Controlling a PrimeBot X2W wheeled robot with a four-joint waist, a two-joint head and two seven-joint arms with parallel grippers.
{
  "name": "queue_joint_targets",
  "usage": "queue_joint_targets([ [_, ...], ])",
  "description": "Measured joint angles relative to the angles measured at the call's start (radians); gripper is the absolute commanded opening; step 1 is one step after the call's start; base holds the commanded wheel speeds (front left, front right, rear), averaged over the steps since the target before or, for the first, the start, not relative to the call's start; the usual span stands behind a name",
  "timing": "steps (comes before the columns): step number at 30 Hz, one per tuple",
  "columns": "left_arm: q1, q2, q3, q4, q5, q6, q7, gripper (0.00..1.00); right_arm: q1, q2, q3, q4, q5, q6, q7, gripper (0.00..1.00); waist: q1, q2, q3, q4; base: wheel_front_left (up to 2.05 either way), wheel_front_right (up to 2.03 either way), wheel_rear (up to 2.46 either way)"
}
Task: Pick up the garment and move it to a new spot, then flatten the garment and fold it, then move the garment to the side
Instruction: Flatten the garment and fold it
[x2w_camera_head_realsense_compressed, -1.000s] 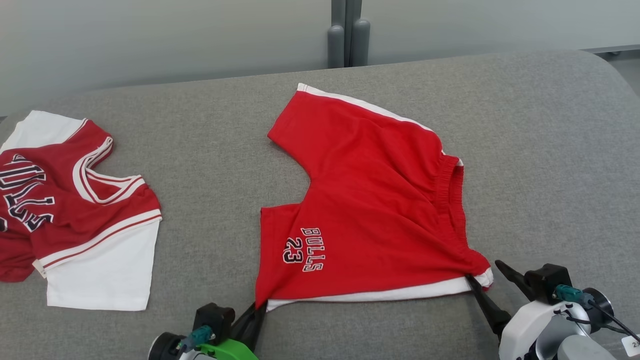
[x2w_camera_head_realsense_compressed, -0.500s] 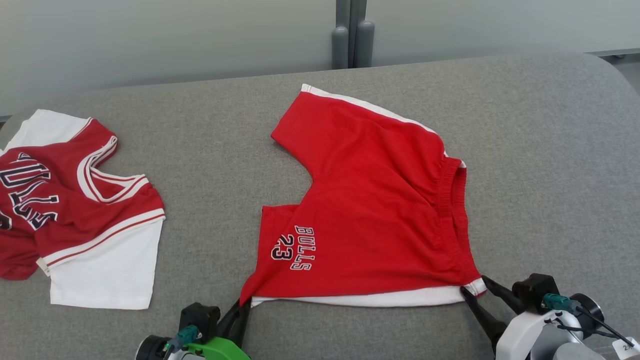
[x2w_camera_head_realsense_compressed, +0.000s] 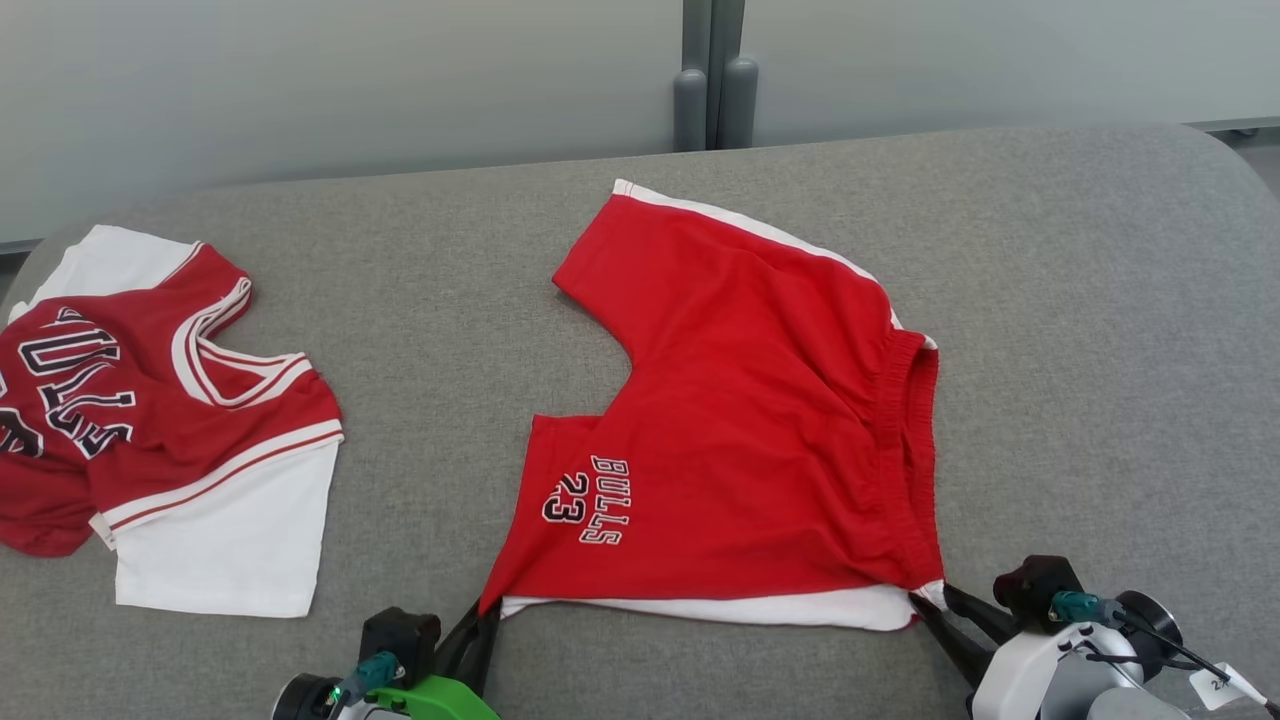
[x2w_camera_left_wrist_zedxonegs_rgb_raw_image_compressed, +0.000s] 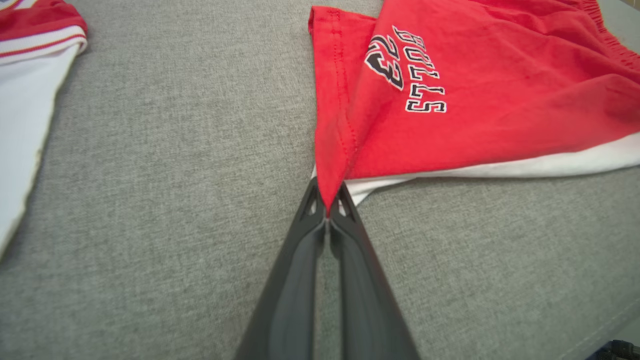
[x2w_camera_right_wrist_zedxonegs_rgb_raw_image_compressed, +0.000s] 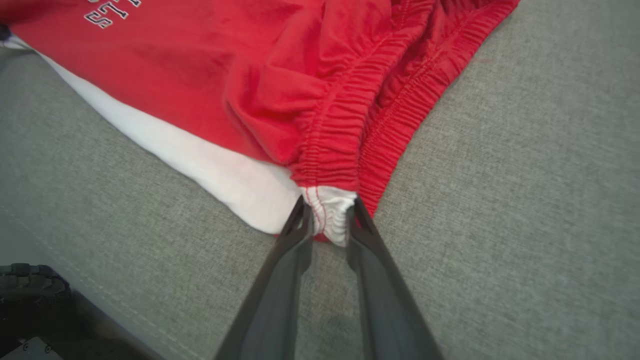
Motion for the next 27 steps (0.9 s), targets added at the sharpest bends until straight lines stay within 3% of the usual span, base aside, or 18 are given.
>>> queue_joint_targets([
  [1,0.0,-0.001,0.002,0.0,-0.001,0.0,0.0,0.0,0.0,0.0,0.004,-0.001,0.006,0.0,0.0,0.24,0.0,0.0,-0.002,0.002,0.0,0.0,0.0],
  [3,0.0,-0.002,0.011,0.0,-0.011,0.0,0.0,0.0,-0.002,-0.001,0.006,-0.006,0.013,0.0,-0.006,0.02,0.0,0.0,-0.005,0.004,0.0,0.0,0.0],
  [4,0.0,-0.002,0.017,-0.001,-0.016,0.0,0.0,0.0,-0.003,-0.001,0.004,-0.011,0.019,0.0,-0.015,0.0,0.0,0.0,-0.006,0.005,0.0,0.0,0.0],
  [18,-0.025,-0.018,0.128,-0.189,-0.123,-0.025,-0.009,0.0,-0.046,-0.013,-0.144,-0.133,0.113,0.0,-0.099,0.0,0.0,0.0,-0.02,-0.007,0.0,0.0,0.0],
  [27,-0.026,-0.018,0.093,-0.35,-0.097,-0.044,-0.009,0.0,-0.013,-0.073,-0.228,-0.21,0.133,-0.003,-0.104,0.0,0.0,0.0,-0.045,0.004,0.0,0.0,0.0],
])
